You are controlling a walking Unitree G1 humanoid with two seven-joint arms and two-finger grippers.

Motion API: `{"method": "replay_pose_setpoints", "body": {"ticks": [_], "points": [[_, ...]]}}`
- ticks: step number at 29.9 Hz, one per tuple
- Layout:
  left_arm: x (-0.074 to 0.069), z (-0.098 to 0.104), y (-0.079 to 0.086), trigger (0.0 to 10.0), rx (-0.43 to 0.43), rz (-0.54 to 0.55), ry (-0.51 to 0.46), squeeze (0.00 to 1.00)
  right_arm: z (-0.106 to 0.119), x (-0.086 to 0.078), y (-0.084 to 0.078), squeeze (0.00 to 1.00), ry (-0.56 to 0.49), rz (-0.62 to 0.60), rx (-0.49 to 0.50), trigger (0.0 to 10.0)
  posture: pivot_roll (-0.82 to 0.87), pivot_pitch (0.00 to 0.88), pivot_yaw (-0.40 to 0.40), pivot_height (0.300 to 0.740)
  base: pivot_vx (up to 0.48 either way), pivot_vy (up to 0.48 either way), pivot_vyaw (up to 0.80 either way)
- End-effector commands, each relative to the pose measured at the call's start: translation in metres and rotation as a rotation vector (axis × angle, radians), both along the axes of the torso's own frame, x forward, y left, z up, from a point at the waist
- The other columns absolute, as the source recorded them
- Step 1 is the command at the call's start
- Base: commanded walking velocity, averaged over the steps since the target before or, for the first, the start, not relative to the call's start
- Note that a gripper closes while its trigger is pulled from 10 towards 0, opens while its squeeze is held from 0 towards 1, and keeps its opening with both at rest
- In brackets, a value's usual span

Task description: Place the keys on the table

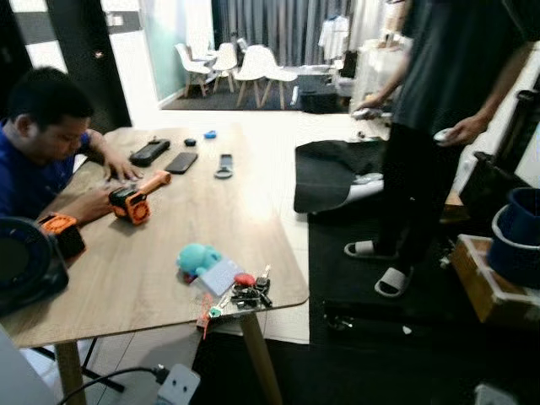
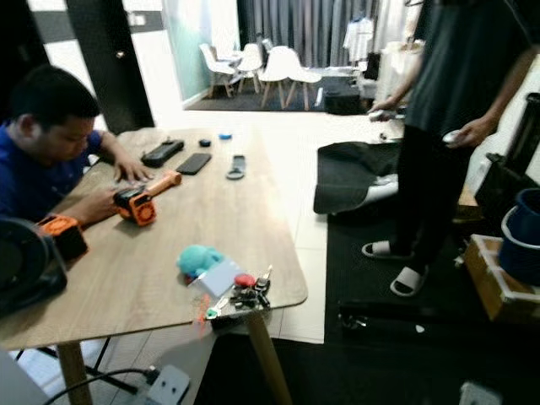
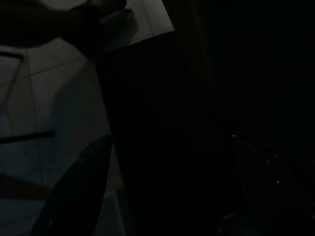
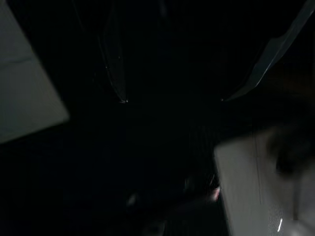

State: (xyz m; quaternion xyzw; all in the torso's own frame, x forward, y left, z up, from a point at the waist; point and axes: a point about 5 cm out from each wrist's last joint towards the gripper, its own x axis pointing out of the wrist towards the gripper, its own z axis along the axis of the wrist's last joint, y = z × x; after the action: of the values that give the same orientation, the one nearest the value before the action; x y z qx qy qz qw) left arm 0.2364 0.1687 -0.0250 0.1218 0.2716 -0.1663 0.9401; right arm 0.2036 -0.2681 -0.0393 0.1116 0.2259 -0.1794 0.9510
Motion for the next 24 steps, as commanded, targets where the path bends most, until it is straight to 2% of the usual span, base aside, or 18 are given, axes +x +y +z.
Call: {"method": "replay_pose_setpoints", "body": {"ticks": [1,2,5,11,13,14,15,24], "points": [[-0.01,-0.013,0.009,10.0,0.026,0.073,0.078,0.0,-0.015,-0.011,0.015,0.0,0.106,0.06,0.037,10.0,0.03,0.017,0.039,0.74,0.0,0.0,0.0],[-0.01,-0.013,0.009,10.0,0.026,0.073,0.078,0.0,-0.015,-0.011,0.015,0.0,0.106,0.06,0.037,10.0,0.03,0.017,0.039,0.74,0.0,0.0,0.0],[-0.011,-0.017,0.011,10.0,0.012,0.121,0.106,0.0,-0.033,-0.029,0.036,0.0,0.224,0.119,0.087,10.0,0.04,0.015,0.036,0.74,0.0,0.0,0.0],[-0.008,-0.016,0.009,10.0,-0.008,0.13,0.094,0.0,-0.045,-0.044,0.051,0.0,0.271,0.043,0.178,10.0,0.06,0.023,0.038,0.74,0.0,0.0,0.0],[-0.008,-0.017,0.009,10.0,-0.006,0.131,0.093,0.0,-0.051,-0.052,0.063,0.0,0.314,0.048,0.238,10.0,0.06,0.027,0.046,0.74,0.0,0.0,0.0],[-0.008,-0.017,0.009,10.0,-0.006,0.131,0.093,0.0,-0.051,-0.052,0.063,0.0,0.314,0.048,0.238,10.0,0.06,0.027,0.046,0.74,0.0,0.0,0.0],[-0.008,-0.017,0.009,10.0,-0.001,0.124,0.094,0.0,-0.056,-0.06,0.072,0.0,0.358,0.067,0.27,10.0,0.06,0.029,0.048,0.74,0.0,0.0,0.0],[-0.007,-0.017,0.011,10.0,0.013,0.117,0.092,0.0,-0.06,-0.068,0.076,0.0,0.403,0.089,0.24,10.0,0.07,0.035,0.062,0.74,0.0,0.0,0.0]]}}
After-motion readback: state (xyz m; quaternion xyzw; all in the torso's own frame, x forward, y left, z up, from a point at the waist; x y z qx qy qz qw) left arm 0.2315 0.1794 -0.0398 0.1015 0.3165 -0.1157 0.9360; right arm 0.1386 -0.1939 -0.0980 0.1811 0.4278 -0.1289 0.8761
